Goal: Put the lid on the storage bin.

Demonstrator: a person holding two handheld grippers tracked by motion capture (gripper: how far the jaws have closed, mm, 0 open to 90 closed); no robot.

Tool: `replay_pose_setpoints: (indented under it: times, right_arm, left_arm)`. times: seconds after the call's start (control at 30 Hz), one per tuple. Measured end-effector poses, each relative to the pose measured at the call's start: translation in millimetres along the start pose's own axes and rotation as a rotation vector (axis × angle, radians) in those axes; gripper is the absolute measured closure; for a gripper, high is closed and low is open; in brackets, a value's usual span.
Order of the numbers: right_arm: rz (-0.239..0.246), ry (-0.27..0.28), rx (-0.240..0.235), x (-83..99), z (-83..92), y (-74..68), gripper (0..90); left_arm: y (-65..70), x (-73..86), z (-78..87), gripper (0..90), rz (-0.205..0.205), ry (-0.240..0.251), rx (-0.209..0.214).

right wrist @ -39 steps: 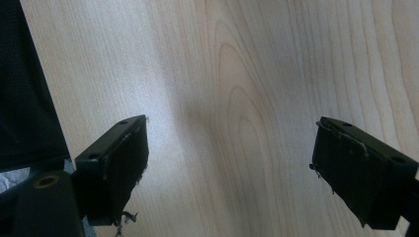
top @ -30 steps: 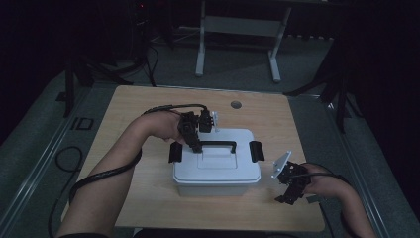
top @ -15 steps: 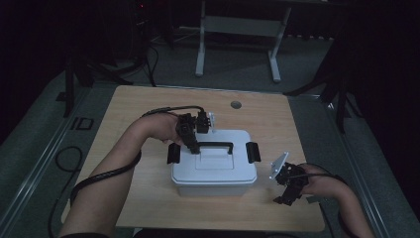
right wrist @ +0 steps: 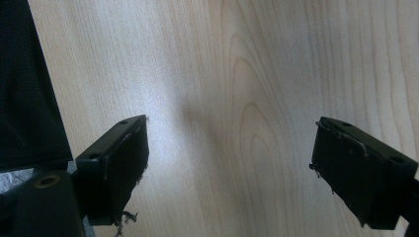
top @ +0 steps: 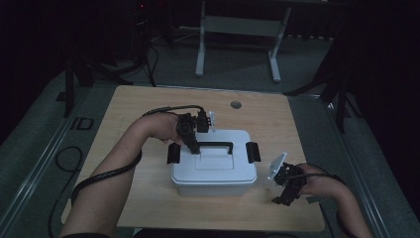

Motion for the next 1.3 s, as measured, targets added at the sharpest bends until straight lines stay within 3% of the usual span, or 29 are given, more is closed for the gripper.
replay_pose_setpoints:
  times: [0.03,0.1,0.2,0.27,0.33,0.4,0.47,0.53,0.6,0.77,0.83,1.3]
  right_arm:
    - [0.001,-0.002,0.0,0.3,-0.1,0.0,14.0]
    - [-0.003,0.0,0.0,1.3,0.1,0.6,14.0]
    - [-0.006,0.007,-0.006,1.8,0.5,0.2,14.0]
    - [-0.007,0.006,-0.001,2.7,1.0,0.5,14.0]
    - [-0.013,0.009,-0.001,3.7,1.6,0.6,14.0]
    - [-0.015,0.007,0.003,4.6,1.5,1.4,14.0]
    - [-0.016,0.007,0.005,4.9,1.7,2.1,14.0]
    - [-0.02,0.011,0.007,4.9,1.9,2.7,14.0]
    - [-0.025,0.013,0.009,5.5,2.3,3.1,14.0]
    - [-0.031,0.018,0.013,6.6,2.4,3.8,14.0]
    - [-0.034,0.023,0.012,6.6,2.5,3.7,14.0]
    - [-0.063,0.045,0.047,4.9,5.7,10.2,13.6]
  left_arm:
    - [-2.1,-1.8,0.9,82.3,-0.007,0.009,-0.035]
    - [-4.6,-2.1,0.9,66.9,0.036,0.005,-0.042]
    - [-6.9,-1.5,0.9,55.4,0.038,0.012,-0.071]
    - [-8.5,-1.6,2.2,41.1,0.062,0.035,-0.095]
    - [-8.3,0.1,3.8,29.1,0.08,0.06,-0.075]
    - [-9.7,3.5,5.0,15.9,0.082,0.074,-0.096]
    - [-13.2,6.6,7.7,13.4,0.066,0.112,-0.132]
    - [-16.4,9.6,10.5,6.9,0.09,0.167,-0.157]
    - [-17.4,15.8,14.4,5.7,0.094,0.219,-0.181]
    - [-18.1,28.7,16.8,2.9,0.118,0.261,-0.21]
    - [-16.8,36.1,16.3,2.9,0.144,0.281,-0.201]
    - [1.9,77.3,18.5,2.7,0.198,0.355,-0.221]
Point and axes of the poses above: each handheld gripper's, and its own axes: z roughly backward along the jaws, x roughly out of its underside, y roughly to its right, the point moved 8 cm from there along -z, roughly forward along the jaws, and after that the axes turned 4 degrees about y, right-handed, at the moved point
